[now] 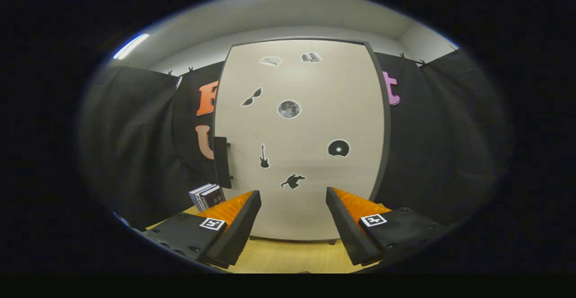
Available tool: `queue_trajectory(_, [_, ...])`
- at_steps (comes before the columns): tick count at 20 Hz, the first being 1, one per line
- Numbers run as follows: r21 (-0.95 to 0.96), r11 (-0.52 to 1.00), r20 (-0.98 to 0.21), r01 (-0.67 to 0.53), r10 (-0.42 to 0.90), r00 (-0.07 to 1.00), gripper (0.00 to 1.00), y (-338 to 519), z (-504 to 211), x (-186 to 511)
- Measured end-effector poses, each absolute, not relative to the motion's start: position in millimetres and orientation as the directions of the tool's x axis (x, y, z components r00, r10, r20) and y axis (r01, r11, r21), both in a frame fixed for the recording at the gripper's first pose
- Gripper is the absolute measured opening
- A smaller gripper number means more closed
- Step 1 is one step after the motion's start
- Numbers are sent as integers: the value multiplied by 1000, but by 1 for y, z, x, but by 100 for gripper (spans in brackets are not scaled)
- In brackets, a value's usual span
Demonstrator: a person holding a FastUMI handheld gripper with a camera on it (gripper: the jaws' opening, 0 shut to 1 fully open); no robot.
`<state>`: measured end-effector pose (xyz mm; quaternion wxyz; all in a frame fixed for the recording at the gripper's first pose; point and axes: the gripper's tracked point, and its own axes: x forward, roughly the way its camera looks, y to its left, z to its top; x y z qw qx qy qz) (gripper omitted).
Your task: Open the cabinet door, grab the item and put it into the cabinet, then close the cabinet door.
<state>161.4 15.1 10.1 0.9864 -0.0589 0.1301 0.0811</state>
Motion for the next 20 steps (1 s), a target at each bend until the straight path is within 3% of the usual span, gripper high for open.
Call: queue_trajectory(20, [-68,991,-200,-112,97,975,94,-124,31,57])
